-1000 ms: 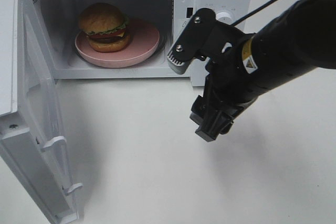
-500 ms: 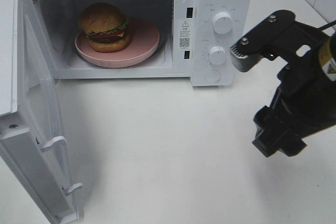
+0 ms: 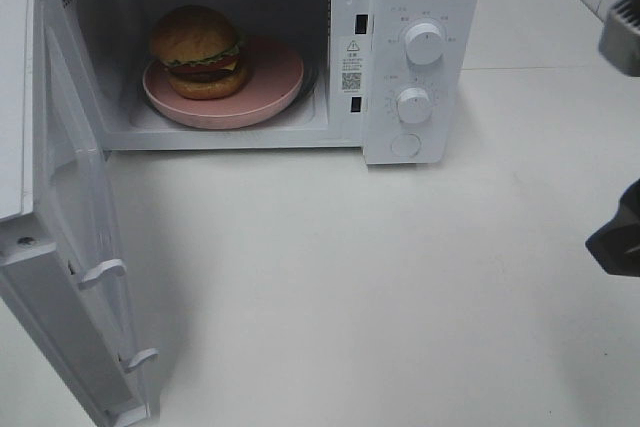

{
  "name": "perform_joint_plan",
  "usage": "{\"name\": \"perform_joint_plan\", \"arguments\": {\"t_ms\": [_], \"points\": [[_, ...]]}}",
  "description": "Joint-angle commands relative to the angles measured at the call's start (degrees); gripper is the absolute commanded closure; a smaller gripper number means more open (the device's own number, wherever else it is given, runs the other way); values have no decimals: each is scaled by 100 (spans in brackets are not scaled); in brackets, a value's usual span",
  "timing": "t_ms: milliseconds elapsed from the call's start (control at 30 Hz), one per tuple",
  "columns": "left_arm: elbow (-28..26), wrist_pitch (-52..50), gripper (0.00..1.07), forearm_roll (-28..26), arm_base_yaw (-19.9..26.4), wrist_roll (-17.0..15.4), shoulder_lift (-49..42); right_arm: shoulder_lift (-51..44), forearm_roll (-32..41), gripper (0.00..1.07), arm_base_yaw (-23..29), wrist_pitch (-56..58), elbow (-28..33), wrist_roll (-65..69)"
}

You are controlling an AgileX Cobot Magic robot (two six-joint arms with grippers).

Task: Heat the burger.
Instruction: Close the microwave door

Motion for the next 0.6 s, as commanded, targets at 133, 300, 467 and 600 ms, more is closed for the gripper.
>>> {"name": "perform_joint_plan", "arguments": {"t_ms": [133, 300, 467, 600], "points": [[11, -17, 9, -29, 11, 0, -115, -819, 103, 36, -407, 212, 464, -126], [11, -17, 9, -29, 11, 0, -115, -1220, 109, 36, -922, 189, 762, -183], [11, -17, 9, -29, 11, 0, -115, -1748, 286, 36, -1650, 0, 974, -166], [11, -17, 9, -29, 11, 0, -115, -2332, 607, 36, -2441, -132, 1169, -178]]}}
